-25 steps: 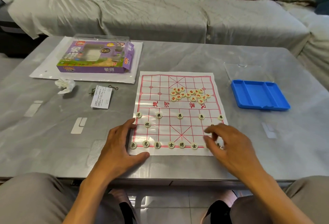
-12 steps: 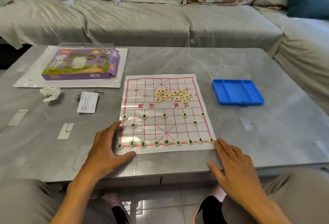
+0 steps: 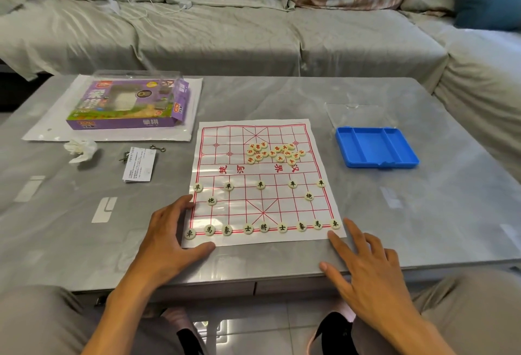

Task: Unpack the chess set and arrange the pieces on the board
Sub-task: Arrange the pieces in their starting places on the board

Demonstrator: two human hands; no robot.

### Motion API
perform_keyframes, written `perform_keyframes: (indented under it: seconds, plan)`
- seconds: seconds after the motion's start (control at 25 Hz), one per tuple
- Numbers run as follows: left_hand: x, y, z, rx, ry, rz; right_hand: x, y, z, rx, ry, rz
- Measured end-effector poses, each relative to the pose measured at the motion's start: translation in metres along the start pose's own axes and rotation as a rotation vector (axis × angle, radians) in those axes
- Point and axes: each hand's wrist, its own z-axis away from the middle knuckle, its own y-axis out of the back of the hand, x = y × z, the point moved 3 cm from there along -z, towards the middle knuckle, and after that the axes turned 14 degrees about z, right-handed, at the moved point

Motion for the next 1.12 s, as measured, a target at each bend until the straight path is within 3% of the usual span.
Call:
perform_keyframes:
  seconds: [0.24,0.4,0.56,0.76,0.88,1.12]
  plan:
    - [0.003,0.0,0.002,-0.006,0.015,0.01,0.001,0.0,-0.001,-0.074,0.027,-0.033]
    - [0.01,0.001,0.008,0.0,-0.023,0.015,0.004,0.012,-0.004,0.006,0.013,-0.166]
    - [0.034,0.013,-0.003,0.099,-0.079,0.125,0.01,0.065,-0.02,0.099,-0.006,-0.346]
    - [0.079,-0.001,-0.085,-0.178,-0.282,-0.273,0.002,0.118,-0.101,0.155,0.19,-0.39]
    - [0.052,-0.018,-0.125,-0.325,-0.372,-0.438,-0.015,0.123,-0.168,0.165,0.315,-0.373]
    - [0.033,-0.016,-0.156,-0.388,-0.38,-0.491,-0.053,0.117,-0.241,0.161,0.445,-0.362]
